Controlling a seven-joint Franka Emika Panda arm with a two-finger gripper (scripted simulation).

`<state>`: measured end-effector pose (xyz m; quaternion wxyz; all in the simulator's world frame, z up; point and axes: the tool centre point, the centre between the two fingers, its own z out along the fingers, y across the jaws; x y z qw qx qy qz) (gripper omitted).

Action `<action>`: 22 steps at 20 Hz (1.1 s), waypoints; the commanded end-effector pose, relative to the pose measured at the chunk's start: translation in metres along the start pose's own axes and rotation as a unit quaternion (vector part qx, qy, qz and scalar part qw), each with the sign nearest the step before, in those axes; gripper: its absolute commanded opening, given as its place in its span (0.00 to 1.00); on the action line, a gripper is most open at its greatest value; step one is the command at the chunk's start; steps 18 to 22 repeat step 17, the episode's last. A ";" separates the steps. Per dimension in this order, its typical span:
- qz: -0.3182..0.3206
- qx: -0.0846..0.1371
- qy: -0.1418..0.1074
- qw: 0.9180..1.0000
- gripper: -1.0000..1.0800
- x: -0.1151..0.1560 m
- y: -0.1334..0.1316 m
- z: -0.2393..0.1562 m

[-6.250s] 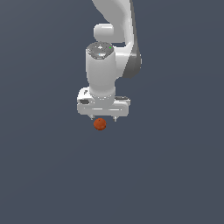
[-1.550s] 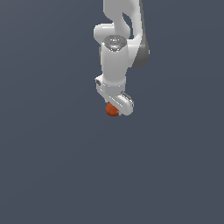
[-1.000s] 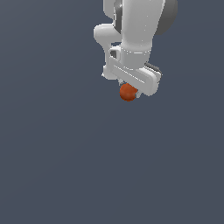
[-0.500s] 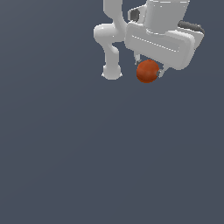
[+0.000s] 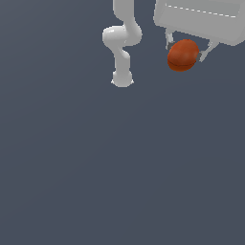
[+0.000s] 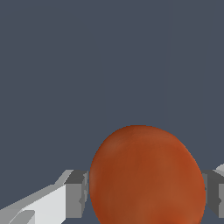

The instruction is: Pick up the object and move it to a goal position.

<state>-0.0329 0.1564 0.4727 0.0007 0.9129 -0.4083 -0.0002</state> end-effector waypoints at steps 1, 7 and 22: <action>0.000 0.001 0.000 1.000 0.00 -0.004 -0.005 -0.013; 0.000 0.001 0.000 1.000 0.00 -0.009 -0.014 -0.031; 0.000 0.001 0.000 1.000 0.00 -0.011 -0.019 -0.040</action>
